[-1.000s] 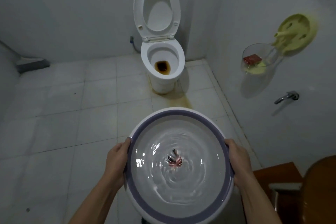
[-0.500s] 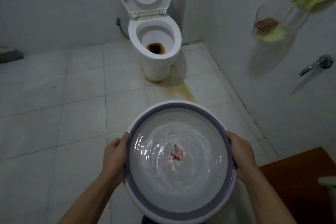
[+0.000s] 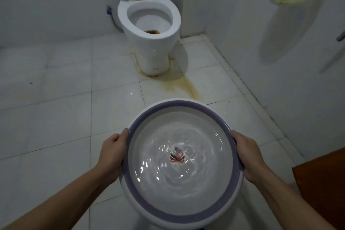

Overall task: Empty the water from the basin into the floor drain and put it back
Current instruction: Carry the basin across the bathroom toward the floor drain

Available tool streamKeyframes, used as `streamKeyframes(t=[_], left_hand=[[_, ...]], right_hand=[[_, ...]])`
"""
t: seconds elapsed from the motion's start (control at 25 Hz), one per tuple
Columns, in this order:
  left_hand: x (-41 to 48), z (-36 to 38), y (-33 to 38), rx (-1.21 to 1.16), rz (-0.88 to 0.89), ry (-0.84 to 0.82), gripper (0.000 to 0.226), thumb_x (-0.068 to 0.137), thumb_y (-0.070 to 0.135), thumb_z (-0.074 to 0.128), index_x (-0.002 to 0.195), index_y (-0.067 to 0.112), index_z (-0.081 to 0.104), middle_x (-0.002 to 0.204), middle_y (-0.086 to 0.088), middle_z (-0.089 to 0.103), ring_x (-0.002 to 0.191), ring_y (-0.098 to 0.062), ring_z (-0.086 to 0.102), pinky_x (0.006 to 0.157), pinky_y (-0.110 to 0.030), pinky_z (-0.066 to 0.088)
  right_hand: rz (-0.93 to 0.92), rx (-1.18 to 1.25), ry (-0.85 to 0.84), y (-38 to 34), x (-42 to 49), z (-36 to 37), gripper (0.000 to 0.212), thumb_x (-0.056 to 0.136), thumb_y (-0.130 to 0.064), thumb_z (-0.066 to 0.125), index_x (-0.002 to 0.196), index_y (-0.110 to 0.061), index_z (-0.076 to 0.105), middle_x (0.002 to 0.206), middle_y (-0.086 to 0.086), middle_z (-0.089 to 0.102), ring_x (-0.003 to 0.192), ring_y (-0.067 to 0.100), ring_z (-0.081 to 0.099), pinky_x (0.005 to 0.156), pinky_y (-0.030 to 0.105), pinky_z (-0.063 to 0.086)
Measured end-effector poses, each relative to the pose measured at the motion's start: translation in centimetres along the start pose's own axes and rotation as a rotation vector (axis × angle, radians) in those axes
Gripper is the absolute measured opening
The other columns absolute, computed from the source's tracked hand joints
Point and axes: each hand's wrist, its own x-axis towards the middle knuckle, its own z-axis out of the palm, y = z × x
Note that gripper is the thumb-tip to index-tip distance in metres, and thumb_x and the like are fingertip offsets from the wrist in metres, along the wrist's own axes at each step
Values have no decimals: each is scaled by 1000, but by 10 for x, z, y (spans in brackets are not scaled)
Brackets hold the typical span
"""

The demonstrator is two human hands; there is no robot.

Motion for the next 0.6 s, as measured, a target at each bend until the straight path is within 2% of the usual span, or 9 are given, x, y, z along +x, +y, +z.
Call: streamKeyframes(t=[0.16, 0.36, 0.52, 0.6], left_hand=[[31, 23, -45, -14, -30, -23, 33, 99, 38, 47, 86, 15, 67, 90, -13, 72, 83, -30, 67, 64, -35, 54], [65, 43, -92, -33, -84, -63, 32, 97, 35, 51, 87, 12, 69, 89, -13, 73, 81, -29, 67, 63, -35, 53], [89, 50, -112, -15, -117, -106, 33, 95, 35, 52, 93, 8, 71, 92, -15, 74, 87, -33, 68, 71, -39, 54], [95, 53, -125, -3, -148, -124, 34, 94, 35, 54, 96, 6, 72, 93, -17, 75, 90, -34, 69, 74, -40, 55]], right_hand=[[-20, -17, 8, 43, 35, 9, 29, 82, -35, 58, 73, -10, 71, 60, 6, 70, 54, 20, 61, 48, 29, 45], [-44, 2, 1, 92, 68, 19, 31, 83, -34, 59, 75, -9, 75, 62, 5, 74, 47, 14, 65, 45, 25, 48], [-38, 50, 2, 123, 80, 29, 34, 86, -33, 59, 84, -3, 75, 75, 13, 76, 59, 24, 67, 51, 30, 50], [-37, 49, 1, 138, 82, 31, 34, 89, -32, 58, 86, -4, 76, 73, 12, 77, 60, 25, 68, 49, 29, 52]])
